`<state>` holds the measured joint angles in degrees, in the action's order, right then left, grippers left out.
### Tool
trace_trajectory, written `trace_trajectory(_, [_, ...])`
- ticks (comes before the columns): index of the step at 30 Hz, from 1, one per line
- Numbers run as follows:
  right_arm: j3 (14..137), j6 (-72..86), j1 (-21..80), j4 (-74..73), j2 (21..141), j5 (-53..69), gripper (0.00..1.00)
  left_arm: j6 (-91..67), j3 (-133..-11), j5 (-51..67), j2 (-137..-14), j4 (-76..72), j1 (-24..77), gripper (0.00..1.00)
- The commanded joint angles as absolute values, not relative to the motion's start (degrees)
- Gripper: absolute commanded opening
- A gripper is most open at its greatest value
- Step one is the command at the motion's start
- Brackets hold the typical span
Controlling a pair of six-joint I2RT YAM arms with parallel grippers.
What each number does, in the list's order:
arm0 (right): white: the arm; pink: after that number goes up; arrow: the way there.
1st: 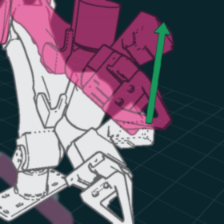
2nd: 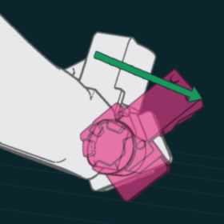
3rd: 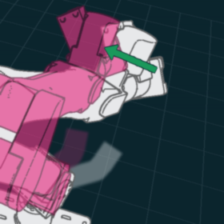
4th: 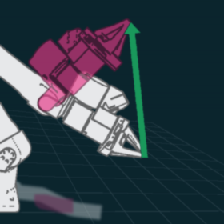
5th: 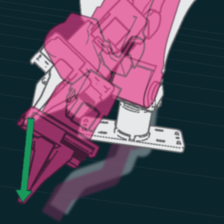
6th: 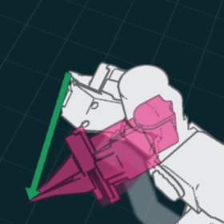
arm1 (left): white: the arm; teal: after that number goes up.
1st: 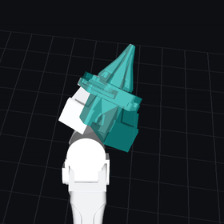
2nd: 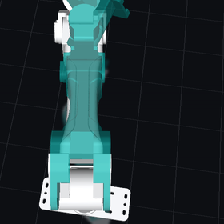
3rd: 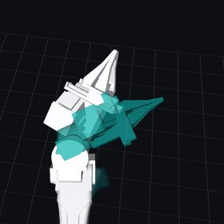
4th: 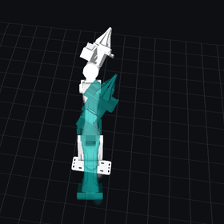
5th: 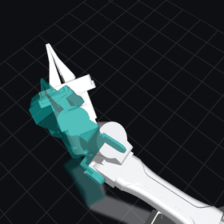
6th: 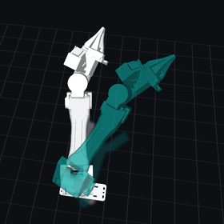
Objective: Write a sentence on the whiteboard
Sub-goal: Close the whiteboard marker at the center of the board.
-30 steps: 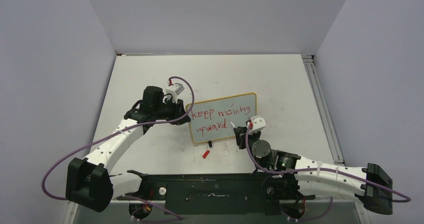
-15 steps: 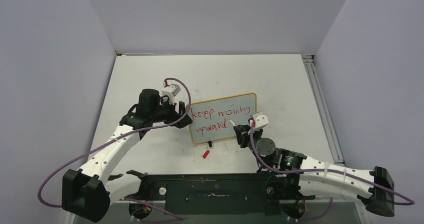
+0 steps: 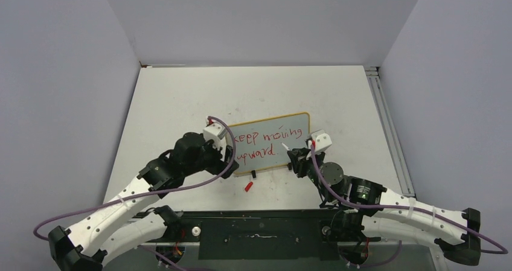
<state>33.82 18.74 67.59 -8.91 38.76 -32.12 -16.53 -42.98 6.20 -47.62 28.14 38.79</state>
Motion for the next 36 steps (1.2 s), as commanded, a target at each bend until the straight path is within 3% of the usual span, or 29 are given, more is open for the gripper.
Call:
trace_trajectory(1, [37.00,18.15,67.94,-12.88,37.56,-33.44,0.05,-24.66,-43.19,-8.02,-46.93,29.05,49.59,0.69])
trace_trajectory(6, [36.31,18.40,67.94,-12.44,35.51,-33.32,0.05,-29.69,-42.56,-18.52,-51.87,25.59,62.99,0.66])
trace_trajectory(10, [36.22,18.85,67.94,-12.93,34.79,-33.14,0.05,-31.81,-42.46,-21.14,-59.59,22.49,68.22,0.61])
trace_trajectory(22, [35.57,20.50,67.94,-14.26,32.29,-33.43,0.05,-34.24,-37.40,-19.88,-73.46,11.31,68.91,0.51])
trace_trajectory(36, [35.43,21.00,67.94,-14.38,33.06,-34.04,0.05,-32.45,-38.58,-20.17,-80.83,10.33,68.08,0.37])
